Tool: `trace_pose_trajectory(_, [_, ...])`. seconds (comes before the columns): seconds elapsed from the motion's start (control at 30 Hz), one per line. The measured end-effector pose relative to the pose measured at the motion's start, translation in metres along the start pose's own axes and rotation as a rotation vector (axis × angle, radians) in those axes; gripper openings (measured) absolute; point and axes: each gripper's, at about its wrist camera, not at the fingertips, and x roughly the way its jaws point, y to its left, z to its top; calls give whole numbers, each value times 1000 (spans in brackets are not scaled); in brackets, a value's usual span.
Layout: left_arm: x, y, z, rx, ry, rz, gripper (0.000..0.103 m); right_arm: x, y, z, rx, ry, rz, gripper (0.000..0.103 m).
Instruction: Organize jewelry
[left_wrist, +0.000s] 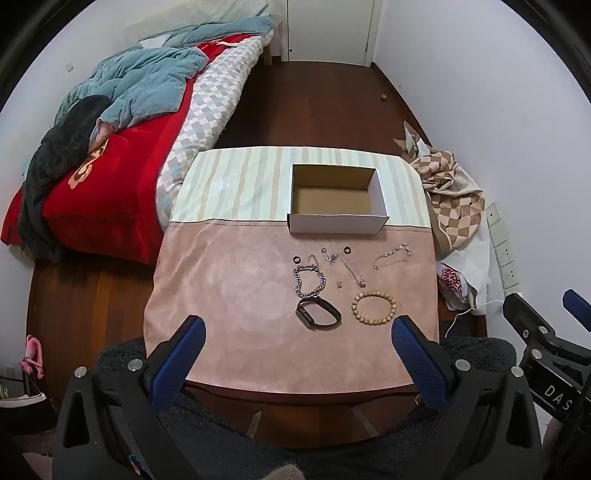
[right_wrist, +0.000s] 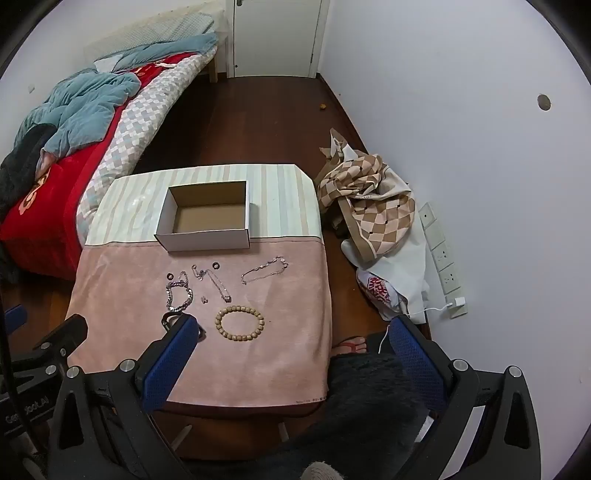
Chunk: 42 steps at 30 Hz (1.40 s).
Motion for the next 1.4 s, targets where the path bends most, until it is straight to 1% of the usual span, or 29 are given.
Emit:
trace_pose_trajectory(0.23, [0, 1, 0, 5, 4, -2, 103, -1, 2, -3, -3, 8, 6, 103])
trace_pose_trajectory(0.27, [-3, -3, 3, 3, -2, 2, 103, -1, 2, -3, -4, 8, 5, 103])
trace_pose_trajectory(0.37, [-3, -4, 3, 6, -1, 3, 103, -2, -6, 1, -7, 10, 6, 103])
trace_pose_trajectory(0.4, [-4, -5, 3, 7, 0, 2, 103, -1, -1, -3, -7, 9, 0, 103])
trace_pose_trajectory(0.53, [-9, -4, 6, 4, 1, -1, 103, -2, -4, -6, 0, 12, -2, 103])
trace_pose_trajectory(0.77, [-4, -10, -3, 20, -1, -3, 103, -3, -7, -9, 10, 21, -8, 103])
trace_pose_trajectory(1.4, [-9, -17, -2, 24, -8, -6, 103, -5, -11, -10, 16, 17, -16, 103])
